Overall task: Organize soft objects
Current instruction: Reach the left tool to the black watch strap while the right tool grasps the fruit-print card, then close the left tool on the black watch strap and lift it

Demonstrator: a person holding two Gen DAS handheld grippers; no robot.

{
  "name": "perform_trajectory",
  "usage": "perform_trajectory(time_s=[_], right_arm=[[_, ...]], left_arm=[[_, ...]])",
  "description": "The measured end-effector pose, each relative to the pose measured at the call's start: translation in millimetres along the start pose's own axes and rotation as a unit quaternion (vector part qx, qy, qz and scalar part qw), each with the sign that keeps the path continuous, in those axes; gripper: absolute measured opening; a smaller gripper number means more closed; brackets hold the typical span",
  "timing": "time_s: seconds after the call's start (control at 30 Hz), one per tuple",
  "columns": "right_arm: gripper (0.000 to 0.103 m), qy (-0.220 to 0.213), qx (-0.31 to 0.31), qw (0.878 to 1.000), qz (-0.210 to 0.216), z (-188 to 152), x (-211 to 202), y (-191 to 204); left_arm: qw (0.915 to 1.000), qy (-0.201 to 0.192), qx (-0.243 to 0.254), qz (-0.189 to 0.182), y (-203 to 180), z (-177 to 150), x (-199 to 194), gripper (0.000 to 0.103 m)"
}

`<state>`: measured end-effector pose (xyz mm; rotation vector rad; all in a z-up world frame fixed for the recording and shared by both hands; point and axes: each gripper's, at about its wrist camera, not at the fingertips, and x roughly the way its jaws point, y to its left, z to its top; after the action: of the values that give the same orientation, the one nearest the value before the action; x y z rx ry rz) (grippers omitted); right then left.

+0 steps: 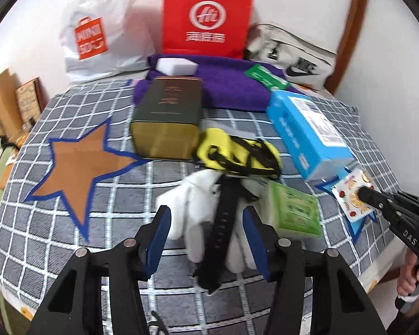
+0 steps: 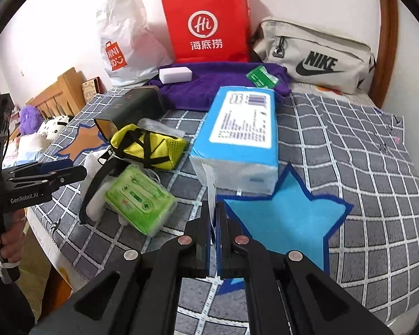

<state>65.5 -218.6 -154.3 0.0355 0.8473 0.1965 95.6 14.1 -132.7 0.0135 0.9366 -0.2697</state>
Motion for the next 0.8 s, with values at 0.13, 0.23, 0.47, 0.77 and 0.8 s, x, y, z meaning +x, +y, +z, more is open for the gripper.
perform_trajectory(time_s=[0.13,0.23,0.47,0.77,0.8], right_arm=[[0.003,-0.004,0.008,1.0,0.003,-3,1,-7],[0.003,-0.003,0.015,1.0,0.003,-4,4,-12],[0.003,0.002,0.024,1.0,-0.001,-5,11,-22],[0.003,0.005,0.027,1.0,-0.003,-4,16,-24],[0.003,0.005,0.027,1.0,-0.003,-4,16,-24]], left_arm=[[0.9996,0.005,0.023,-0.016,-12,-1,5,0.051],[0.9993,0.007,0.027,-0.026,-16,0,11,0.051],[0.9994,0.025,0.011,-0.023,-3,0,30,0.034],[0.9985,0.033,0.031,-0.031,-11,1,39,0.034],[0.9984,0.036,0.034,-0.027,-12,0,42,0.027]])
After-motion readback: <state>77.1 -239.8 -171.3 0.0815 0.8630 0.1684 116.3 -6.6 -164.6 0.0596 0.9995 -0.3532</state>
